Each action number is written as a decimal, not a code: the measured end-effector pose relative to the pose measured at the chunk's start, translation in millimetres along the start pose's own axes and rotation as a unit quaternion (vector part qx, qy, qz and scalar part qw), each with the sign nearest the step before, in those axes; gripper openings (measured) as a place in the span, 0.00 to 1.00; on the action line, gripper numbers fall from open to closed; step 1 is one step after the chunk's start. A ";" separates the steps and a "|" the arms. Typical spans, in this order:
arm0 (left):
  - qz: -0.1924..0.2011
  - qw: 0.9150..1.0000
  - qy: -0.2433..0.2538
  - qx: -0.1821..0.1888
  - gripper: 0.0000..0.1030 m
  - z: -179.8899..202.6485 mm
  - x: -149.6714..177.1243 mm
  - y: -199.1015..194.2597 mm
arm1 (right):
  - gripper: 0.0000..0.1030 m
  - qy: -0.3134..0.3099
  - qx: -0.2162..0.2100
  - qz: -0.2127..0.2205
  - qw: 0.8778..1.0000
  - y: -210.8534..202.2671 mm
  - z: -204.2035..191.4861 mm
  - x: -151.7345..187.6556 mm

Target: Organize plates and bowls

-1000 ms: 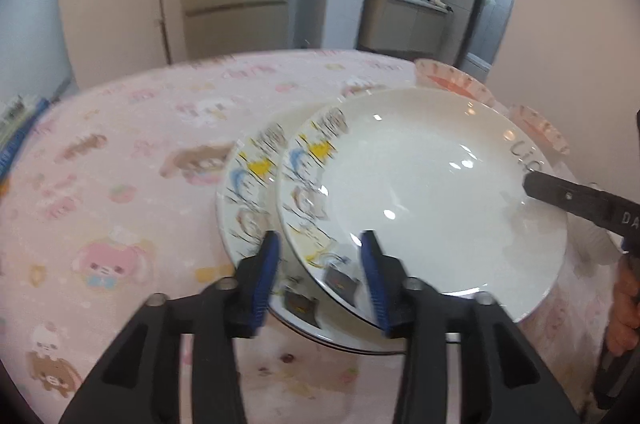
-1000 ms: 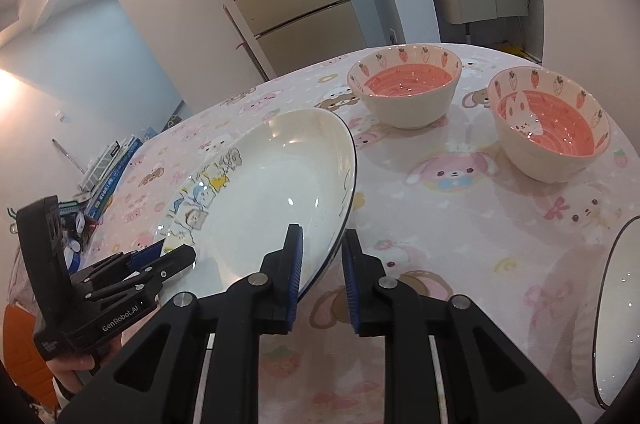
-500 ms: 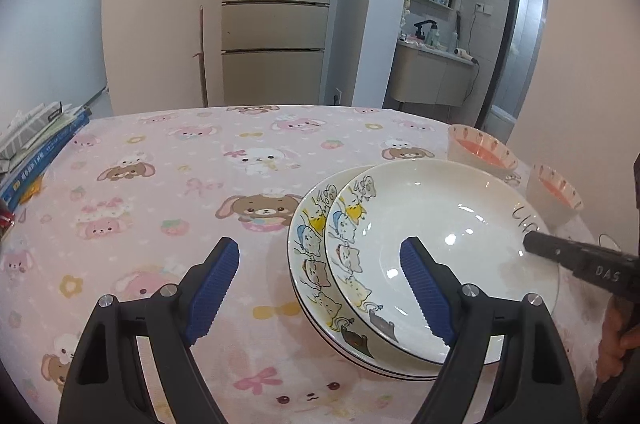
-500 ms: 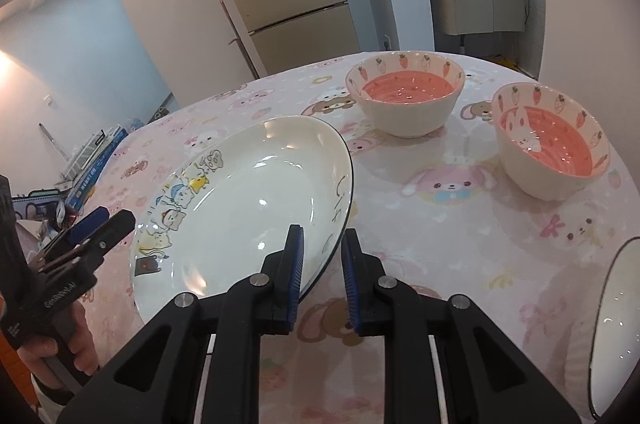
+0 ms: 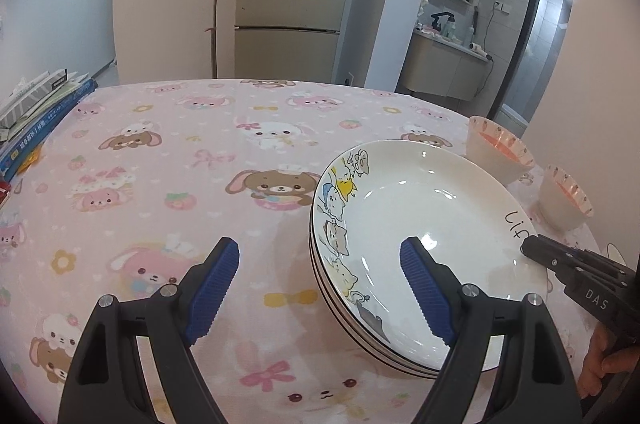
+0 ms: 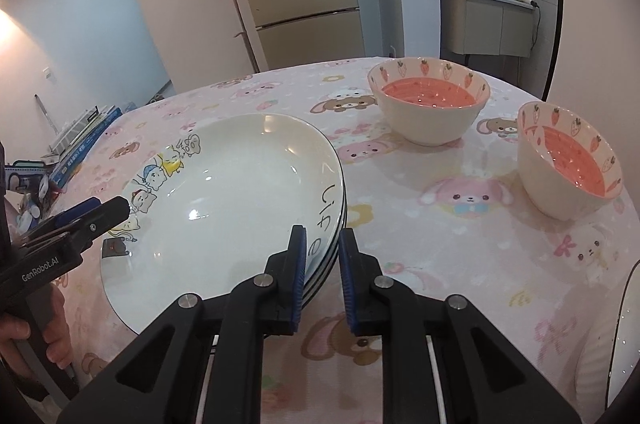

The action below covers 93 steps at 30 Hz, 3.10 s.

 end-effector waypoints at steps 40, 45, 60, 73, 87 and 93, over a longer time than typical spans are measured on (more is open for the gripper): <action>-0.057 0.990 -0.080 0.104 0.44 -9.9 13.5 23.2 | 0.25 0.059 -0.047 -0.096 0.993 54.3 7.0 -32.5; -0.050 0.992 -0.065 0.091 0.44 -5.7 13.6 23.1 | 0.26 0.009 -0.015 -0.057 0.998 45.8 -3.7 -29.5; 0.060 0.995 0.045 0.070 0.57 37.8 -1.9 -31.0 | 0.31 -0.024 0.002 0.000 1.000 -21.2 17.1 -15.8; 0.158 0.980 0.107 0.061 0.86 76.3 -19.9 -99.0 | 0.66 -0.003 0.026 0.091 0.996 -77.3 38.7 -28.5; 0.206 0.966 0.137 0.078 1.00 114.6 -40.9 -136.2 | 1.00 -0.019 0.140 0.227 0.963 -149.0 57.6 -37.1; 0.200 0.965 0.140 0.100 1.00 135.6 -46.7 -141.1 | 1.00 -0.030 0.124 0.228 0.965 -161.4 66.4 -39.0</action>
Point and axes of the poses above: each gripper's, at about its wrist camera, not at the fingertips, and y roughly the way its jaws point, z to its right, x to its underside, the point moved 2 cm from there along y, roughly the way its jaws point, and after that the axes turned 12 degrees about x, right-handed, at the moved point
